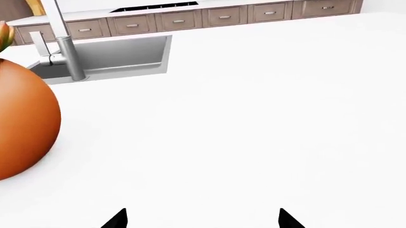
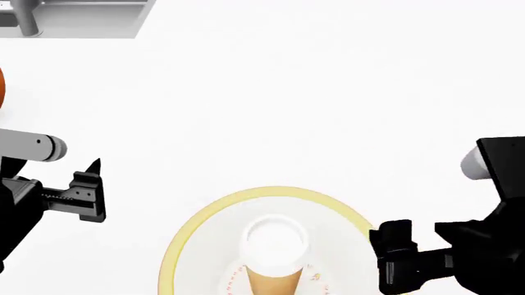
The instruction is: Place the cup inside the bowl on the dining table and move the bowl to any counter.
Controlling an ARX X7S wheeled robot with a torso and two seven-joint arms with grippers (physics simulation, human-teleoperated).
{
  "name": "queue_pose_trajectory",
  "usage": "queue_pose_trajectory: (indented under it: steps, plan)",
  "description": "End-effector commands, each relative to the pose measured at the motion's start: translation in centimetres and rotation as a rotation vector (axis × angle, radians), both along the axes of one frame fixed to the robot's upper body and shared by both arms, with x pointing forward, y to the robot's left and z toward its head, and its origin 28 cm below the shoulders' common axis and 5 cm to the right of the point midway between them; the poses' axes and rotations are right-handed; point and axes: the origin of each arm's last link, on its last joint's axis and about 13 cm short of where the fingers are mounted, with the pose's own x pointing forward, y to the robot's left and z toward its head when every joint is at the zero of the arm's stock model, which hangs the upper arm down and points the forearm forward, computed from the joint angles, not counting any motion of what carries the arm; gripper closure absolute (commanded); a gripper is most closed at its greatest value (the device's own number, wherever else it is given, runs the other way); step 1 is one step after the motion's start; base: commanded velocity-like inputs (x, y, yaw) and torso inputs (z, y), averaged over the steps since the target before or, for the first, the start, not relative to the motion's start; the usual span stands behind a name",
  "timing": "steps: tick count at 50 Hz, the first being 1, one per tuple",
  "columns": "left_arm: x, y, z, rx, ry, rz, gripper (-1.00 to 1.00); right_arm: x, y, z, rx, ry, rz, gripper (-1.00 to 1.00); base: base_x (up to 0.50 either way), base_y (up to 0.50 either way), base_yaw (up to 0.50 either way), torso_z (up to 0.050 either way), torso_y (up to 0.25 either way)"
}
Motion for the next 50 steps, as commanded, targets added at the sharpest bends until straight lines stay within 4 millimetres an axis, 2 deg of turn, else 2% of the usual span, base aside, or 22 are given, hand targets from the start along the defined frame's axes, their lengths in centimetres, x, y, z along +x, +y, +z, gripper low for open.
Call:
queue_pose_trajectory:
  steps: [1,9,16,28,42,50]
  plan:
    - [-0.2,0.2,0.1,0.001,0.000,0.001,-1.00,0.9,-0.9,-2.5,0.061,0.109,-0.054,-1.00,0.00,0.00,0.00,0.000,0.000]
    - [-0.1,0.3,0.0,-0.002,0.004,0.006,-1.00,1.8,-0.2,-3.5,0.076,0.154,-0.029,-1.00,0.00,0.00,0.00,0.000,0.000]
    - [-0.2,0.3,-0.1,0.005,0.005,0.004,-1.00,2.4,0.4,-5.3,0.104,0.199,0.000,-1.00,0.00,0.00,0.00,0.000,0.000]
    - [-0.1,0.2,-0.2,0.001,0.009,0.006,-1.00,3.1,0.7,-7.0,0.109,0.202,-0.002,-1.00,0.00,0.00,0.00,0.000,0.000]
    - [-0.1,0.0,-0.3,-0.005,0.012,-0.001,-1.00,3.6,1.2,-7.7,0.115,0.213,0.019,-1.00,0.00,0.00,0.00,0.000,0.000]
    - [-0.1,0.1,-0.3,-0.004,0.011,0.003,-1.00,3.6,1.5,-7.3,0.143,0.206,0.053,-1.00,0.00,0.00,0.00,0.000,0.000]
